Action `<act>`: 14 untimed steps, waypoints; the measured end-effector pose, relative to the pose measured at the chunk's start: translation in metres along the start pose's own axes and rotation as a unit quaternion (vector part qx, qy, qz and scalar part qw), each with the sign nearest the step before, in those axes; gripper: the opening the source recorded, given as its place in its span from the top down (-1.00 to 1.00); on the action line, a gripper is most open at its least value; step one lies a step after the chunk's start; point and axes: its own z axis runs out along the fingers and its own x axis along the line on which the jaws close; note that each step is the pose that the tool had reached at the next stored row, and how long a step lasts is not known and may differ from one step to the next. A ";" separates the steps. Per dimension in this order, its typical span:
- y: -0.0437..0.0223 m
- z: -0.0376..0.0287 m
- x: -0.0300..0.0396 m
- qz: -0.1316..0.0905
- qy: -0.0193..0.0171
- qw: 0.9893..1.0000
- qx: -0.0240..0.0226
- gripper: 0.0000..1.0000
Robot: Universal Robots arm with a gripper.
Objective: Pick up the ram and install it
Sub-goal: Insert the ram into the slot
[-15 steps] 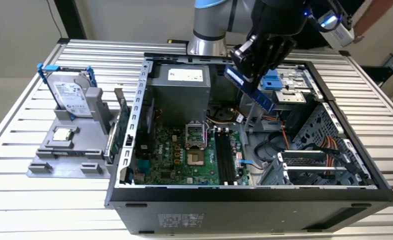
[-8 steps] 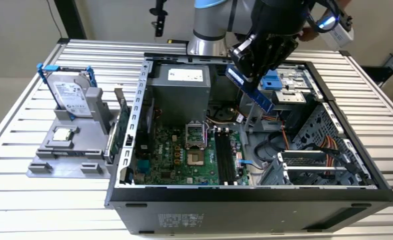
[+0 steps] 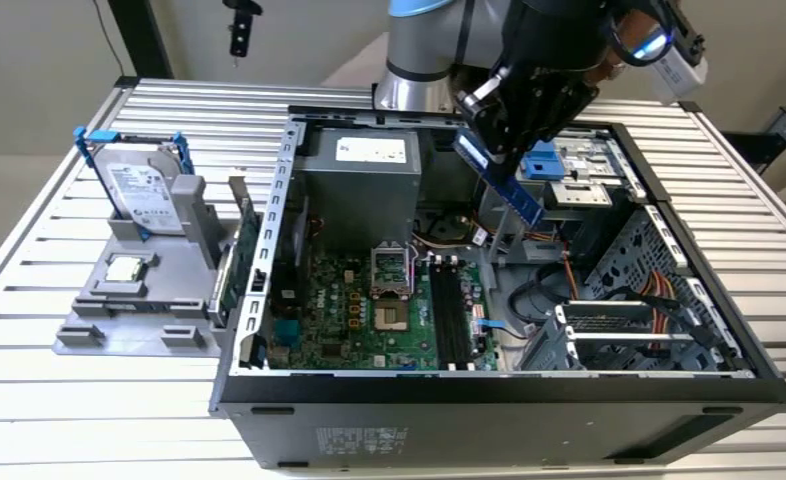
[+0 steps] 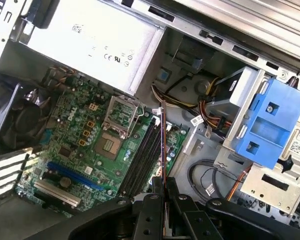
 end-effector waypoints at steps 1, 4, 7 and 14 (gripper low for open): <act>0.0000 0.0000 0.0000 0.003 0.000 1.000 0.000 1.00; 0.0000 0.0000 0.0000 0.015 0.000 1.000 -0.001 1.00; 0.0000 0.0001 0.0000 0.029 -0.001 1.000 -0.001 1.00; 0.0000 0.0003 0.0000 0.070 -0.002 0.998 -0.003 1.00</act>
